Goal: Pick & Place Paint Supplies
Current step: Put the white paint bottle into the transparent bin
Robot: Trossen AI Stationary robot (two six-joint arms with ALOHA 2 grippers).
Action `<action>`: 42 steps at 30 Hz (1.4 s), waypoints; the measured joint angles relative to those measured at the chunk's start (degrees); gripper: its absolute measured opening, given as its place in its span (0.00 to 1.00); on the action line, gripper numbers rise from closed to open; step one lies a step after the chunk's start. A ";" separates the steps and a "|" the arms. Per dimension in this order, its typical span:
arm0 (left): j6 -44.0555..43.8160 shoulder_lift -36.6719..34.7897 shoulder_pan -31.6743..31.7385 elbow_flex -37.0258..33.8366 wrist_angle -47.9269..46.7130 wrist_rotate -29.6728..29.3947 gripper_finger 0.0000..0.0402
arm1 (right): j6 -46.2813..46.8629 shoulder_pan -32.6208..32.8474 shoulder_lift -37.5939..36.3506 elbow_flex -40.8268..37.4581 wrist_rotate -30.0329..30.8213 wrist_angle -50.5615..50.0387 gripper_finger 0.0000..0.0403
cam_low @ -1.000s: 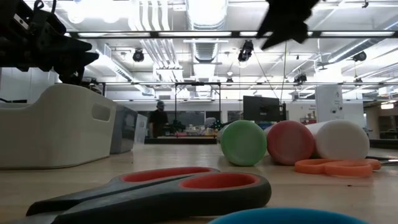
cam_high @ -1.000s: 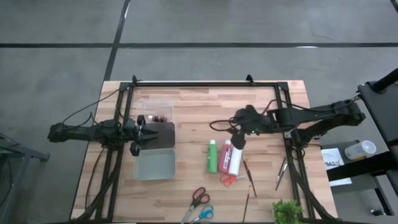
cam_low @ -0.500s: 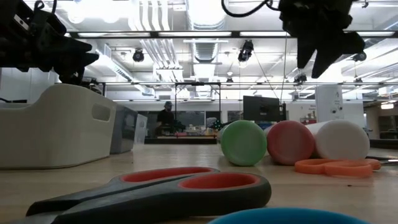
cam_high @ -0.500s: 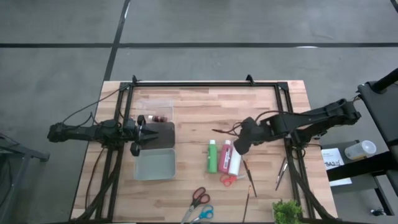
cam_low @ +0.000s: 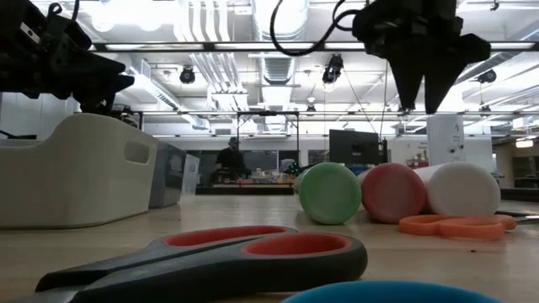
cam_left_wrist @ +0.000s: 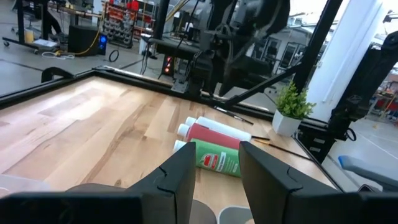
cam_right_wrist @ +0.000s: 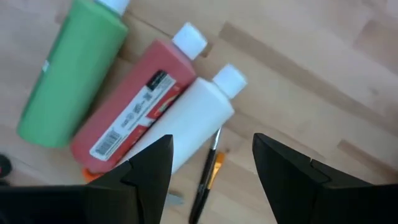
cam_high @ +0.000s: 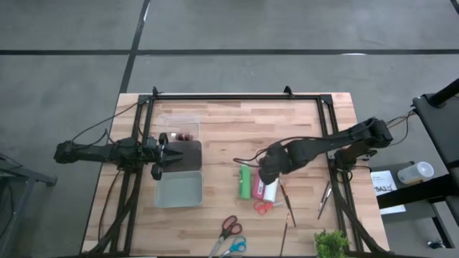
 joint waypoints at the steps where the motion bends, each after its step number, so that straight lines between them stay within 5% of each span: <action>1: 0.00 0.00 -0.01 0.00 0.00 0.02 0.32 | 0.90 0.20 0.50 0.02 0.02 -0.28 0.54; 19: 0.00 0.00 0.01 0.00 0.00 0.02 0.32 | 21.73 3.33 -0.99 -13.54 0.33 14.36 0.54; 42: 0.00 0.02 0.01 0.00 0.00 0.04 0.32 | 23.83 3.17 -1.19 -20.05 3.68 26.12 0.54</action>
